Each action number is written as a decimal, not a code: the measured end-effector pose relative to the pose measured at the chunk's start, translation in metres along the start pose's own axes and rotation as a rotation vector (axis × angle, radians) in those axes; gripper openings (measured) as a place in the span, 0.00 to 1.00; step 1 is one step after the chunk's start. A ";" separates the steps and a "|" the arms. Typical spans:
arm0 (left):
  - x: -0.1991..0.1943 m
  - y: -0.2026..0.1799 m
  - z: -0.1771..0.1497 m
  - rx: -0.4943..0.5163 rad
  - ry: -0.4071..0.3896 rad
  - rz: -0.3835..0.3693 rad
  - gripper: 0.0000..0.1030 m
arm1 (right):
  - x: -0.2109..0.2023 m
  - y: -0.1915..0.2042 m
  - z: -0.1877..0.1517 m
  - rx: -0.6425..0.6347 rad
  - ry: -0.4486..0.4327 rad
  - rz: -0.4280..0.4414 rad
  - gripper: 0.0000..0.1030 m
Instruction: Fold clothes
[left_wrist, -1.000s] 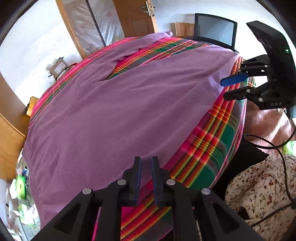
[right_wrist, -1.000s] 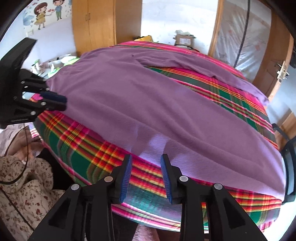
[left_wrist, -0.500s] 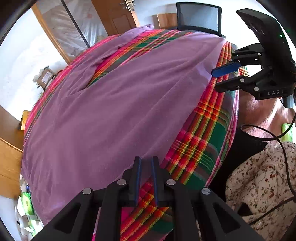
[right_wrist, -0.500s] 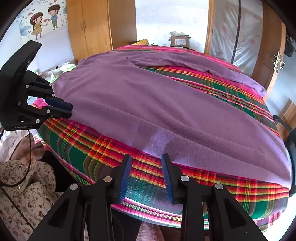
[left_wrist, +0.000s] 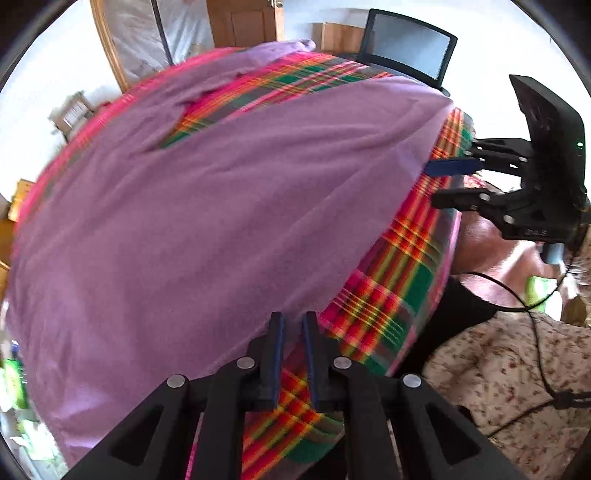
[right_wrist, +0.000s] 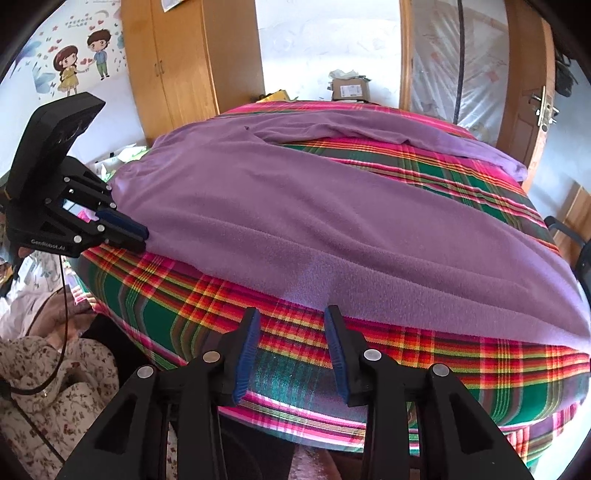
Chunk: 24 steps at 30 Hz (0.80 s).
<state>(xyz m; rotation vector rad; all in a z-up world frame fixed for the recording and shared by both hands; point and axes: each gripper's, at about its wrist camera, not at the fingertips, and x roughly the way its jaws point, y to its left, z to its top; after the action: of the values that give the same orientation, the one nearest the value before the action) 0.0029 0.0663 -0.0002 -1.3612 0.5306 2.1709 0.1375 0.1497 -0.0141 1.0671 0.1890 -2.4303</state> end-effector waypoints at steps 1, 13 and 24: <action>0.000 0.001 0.000 -0.004 -0.007 0.009 0.12 | 0.000 0.000 -0.001 -0.001 0.000 -0.001 0.36; 0.001 -0.004 0.000 0.076 -0.014 0.016 0.32 | -0.001 -0.001 -0.003 0.025 -0.017 0.005 0.39; 0.012 -0.018 0.009 0.178 -0.002 0.080 0.35 | -0.002 -0.001 -0.005 0.035 -0.027 -0.001 0.40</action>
<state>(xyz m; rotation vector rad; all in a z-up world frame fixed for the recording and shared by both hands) 0.0036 0.0882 -0.0083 -1.2608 0.7699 2.1302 0.1410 0.1527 -0.0163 1.0490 0.1392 -2.4556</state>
